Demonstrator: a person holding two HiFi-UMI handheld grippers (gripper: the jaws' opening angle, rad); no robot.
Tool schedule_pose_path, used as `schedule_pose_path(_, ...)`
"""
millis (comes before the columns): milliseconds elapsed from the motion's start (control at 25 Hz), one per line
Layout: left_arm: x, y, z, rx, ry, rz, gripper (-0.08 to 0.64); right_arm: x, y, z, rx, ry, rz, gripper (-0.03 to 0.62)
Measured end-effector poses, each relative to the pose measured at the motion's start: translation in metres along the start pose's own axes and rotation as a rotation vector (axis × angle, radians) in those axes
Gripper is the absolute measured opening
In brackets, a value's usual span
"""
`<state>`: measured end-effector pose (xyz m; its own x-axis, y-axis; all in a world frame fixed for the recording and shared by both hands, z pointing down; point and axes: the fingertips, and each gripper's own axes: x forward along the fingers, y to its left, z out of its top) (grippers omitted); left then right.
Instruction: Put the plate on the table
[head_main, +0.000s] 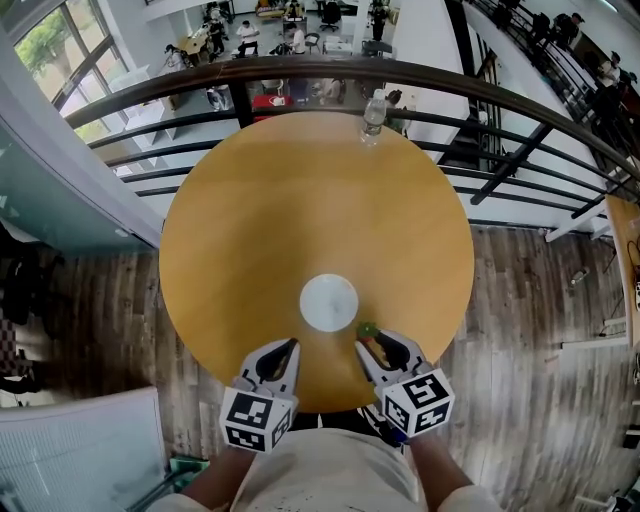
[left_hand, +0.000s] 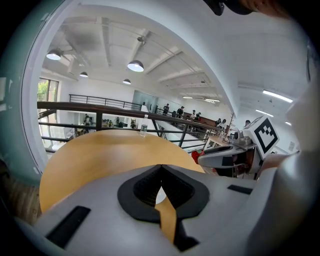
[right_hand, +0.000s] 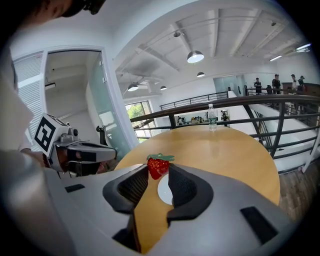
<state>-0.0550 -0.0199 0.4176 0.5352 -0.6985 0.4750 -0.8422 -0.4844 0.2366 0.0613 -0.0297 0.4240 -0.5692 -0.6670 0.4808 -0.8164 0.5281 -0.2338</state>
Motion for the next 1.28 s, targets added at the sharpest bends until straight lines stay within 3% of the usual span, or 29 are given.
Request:
schedule_pose_path(720,0.028,0.019,-0.009,0.016,0.039,0.006,0.023,0.039,-0.017,-0.012,-0.005,0.061,-0.001,0.141)
schedule_pose_path(1280,0.053,0.039,-0.017,-0.027,0.047,0.003,0.023,0.072,-0.036,-0.021,-0.004,0.1,-0.014,0.141)
